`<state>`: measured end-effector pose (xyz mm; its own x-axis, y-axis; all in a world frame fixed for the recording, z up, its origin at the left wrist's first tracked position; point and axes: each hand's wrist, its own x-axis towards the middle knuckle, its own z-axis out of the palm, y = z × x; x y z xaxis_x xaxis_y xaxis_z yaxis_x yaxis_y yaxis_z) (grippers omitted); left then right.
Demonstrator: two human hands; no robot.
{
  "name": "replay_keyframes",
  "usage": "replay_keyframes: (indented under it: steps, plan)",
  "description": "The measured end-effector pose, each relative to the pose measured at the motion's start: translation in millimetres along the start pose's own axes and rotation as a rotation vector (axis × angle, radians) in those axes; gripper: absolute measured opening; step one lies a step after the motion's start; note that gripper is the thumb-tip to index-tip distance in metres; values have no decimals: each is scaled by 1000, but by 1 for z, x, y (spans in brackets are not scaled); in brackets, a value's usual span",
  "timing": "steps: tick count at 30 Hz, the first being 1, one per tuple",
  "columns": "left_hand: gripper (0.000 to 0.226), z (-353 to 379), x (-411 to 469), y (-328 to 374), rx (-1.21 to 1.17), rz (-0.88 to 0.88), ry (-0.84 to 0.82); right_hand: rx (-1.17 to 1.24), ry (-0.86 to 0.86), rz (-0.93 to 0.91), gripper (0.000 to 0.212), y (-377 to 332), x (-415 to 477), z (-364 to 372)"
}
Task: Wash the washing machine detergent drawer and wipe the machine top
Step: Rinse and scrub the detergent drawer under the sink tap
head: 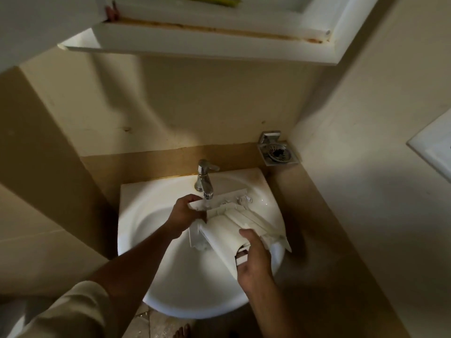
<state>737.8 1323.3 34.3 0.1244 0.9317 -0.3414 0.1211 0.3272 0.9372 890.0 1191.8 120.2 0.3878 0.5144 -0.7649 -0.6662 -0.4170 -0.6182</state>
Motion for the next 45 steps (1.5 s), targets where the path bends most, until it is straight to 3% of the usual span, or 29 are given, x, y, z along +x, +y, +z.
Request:
replay_keyframes:
  steps: [4, 6, 10, 13, 16, 18, 21, 28, 31, 35, 38, 41, 45]
  plan:
    - [34, 6, 6, 6, 281, 81, 213, 101, 11, 15, 65, 14, -5, 8]
    - [36, 6, 7, 4, 360, 75, 278, 69, 14, -9, 55, 18, -5, 13]
    - [32, -6, 5, -5, 555, 148, 144, -20, -1, 9, 57, 13, 3, 7]
    - [25, -15, 4, -7, 500, 155, -50, -48, 12, -26, 62, 11, 5, -4]
    - [30, -26, 6, -4, 309, 41, -274, -160, 24, -111, 66, 9, 3, -12]
    - [33, -26, 6, 1, 138, -53, -328, -254, -10, -173, 73, 6, 1, -13]
    - [28, -19, 7, 4, 35, -131, -289, -372, -52, -208, 94, 2, 0, -8]
    - [19, 2, 9, 2, 204, -188, -121, -495, -112, -245, 61, 5, -4, -13]
    - [33, 5, 11, 1, 130, -184, -77, -562, -149, -275, 62, 6, -6, -14]
    - [23, 10, 11, 5, 178, -143, 12, -643, -200, -292, 71, 6, -8, -15]
    - [20, 14, 10, 7, 167, -84, 31, -706, -229, -341, 62, -3, -11, -17]
    - [23, 19, 11, 15, 246, -48, 46, -674, -217, -368, 64, -8, -6, -20]
    - [30, 21, 18, 26, 217, -127, -5, -592, -172, -377, 72, -2, -3, -20]
